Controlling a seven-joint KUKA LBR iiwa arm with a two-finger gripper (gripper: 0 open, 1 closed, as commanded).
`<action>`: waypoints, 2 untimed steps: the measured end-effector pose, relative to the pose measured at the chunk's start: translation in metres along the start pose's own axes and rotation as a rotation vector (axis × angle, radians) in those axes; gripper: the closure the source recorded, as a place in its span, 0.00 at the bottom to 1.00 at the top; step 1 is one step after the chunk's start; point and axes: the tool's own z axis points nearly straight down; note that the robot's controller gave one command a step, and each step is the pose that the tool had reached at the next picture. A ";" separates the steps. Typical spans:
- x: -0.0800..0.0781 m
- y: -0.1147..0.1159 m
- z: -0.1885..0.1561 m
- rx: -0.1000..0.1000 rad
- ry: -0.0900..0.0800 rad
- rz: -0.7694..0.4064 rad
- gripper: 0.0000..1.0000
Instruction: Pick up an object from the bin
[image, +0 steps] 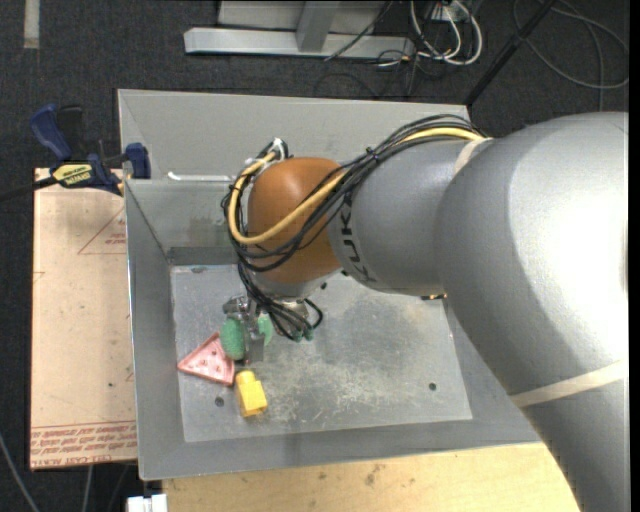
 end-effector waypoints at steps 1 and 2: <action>0.000 0.000 0.000 0.000 0.000 0.000 1.00; -0.023 0.022 -0.197 0.001 -0.007 -0.030 1.00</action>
Offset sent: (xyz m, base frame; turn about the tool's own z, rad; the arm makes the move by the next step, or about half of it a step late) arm 0.0152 0.0265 0.1948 -0.0323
